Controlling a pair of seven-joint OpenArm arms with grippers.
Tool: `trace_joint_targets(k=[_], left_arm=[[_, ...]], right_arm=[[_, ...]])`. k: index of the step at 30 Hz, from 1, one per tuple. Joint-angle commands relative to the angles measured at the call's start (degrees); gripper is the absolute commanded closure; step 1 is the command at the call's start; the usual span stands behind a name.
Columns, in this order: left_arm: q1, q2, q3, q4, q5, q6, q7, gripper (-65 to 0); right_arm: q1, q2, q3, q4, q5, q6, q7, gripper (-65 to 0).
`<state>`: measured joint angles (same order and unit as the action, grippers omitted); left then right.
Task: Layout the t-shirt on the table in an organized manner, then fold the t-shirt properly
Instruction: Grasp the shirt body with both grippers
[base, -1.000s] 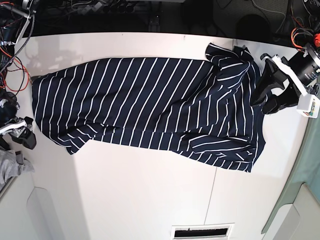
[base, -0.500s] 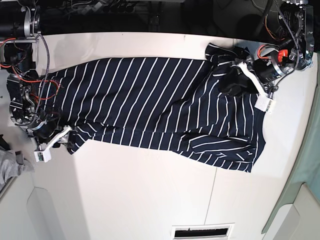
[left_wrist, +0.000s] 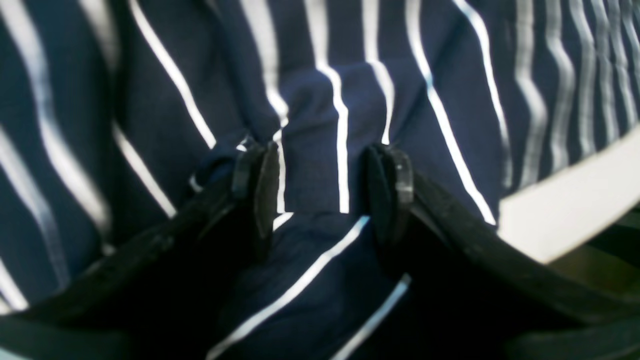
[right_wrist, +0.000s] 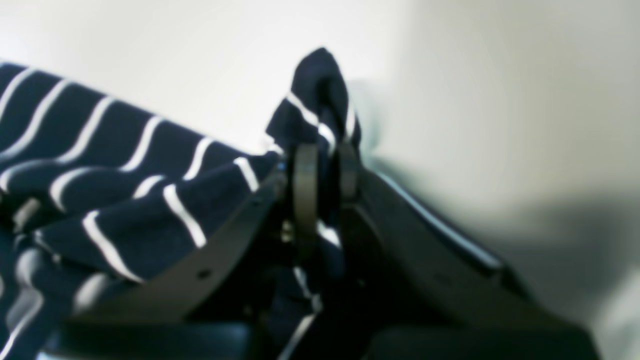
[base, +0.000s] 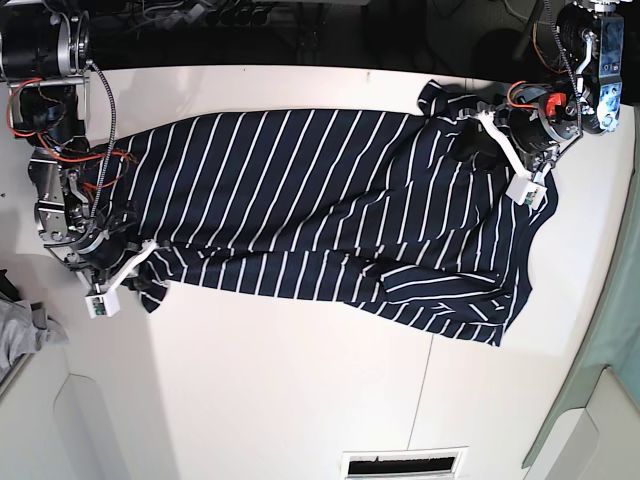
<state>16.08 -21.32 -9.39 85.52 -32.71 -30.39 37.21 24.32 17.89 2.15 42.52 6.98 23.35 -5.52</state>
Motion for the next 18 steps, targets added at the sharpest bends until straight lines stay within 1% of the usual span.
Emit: trace_joint_targets(k=[1,3,4,8,10,13,16,17,18], left_arm=[[-1.11,-1.42,-0.37,-0.11,1.18,1.57,-0.37,-31.4],[-3.19,-1.99,-0.39,-1.97,2.73,2.62,-0.33,-31.4],[-4.42,-2.14,-0.39,-3.06,3.21,2.8,-0.35,-31.4],[-10.38,-2.14,-0.33,-7.52,3.19,2.78,-0.33,-31.4],[-13.97,-2.16,0.07,-9.77,3.21,2.78,-0.33,-31.4],[-19.78,-2.16,1.31,-13.73,3.78,2.73,-0.33,-31.4],[-24.79,-2.16,3.26,-17.7,4.74,2.73,-0.11,-31.4],[-26.05,-2.16,3.69,-18.71,4.7,2.43,0.5,-31.4],[-27.02,-2.19,3.87,-19.12,4.42,0.81,1.79,-31.4]], right_arm=[[1.51,1.53,2.14,1.14,0.31,-0.22,1.09,0.0],[1.25,2.29,6.45,1.14,0.87,0.13,-0.33,0.0],[0.9,2.67,8.63,1.14,1.66,1.31,-1.05,0.0],[-3.3,4.48,14.88,1.25,7.69,8.52,-1.84,0.0],[-6.56,4.63,16.59,1.57,11.04,9.09,-2.01,0.0],[-12.46,4.5,16.98,3.39,16.39,9.51,-1.97,0.0],[-18.49,3.37,18.05,8.85,21.11,9.51,-1.92,0.0],[-20.37,2.64,18.88,11.54,21.99,9.51,-1.92,0.0],[-21.99,1.79,19.87,14.47,22.73,9.49,-1.92,0.0]])
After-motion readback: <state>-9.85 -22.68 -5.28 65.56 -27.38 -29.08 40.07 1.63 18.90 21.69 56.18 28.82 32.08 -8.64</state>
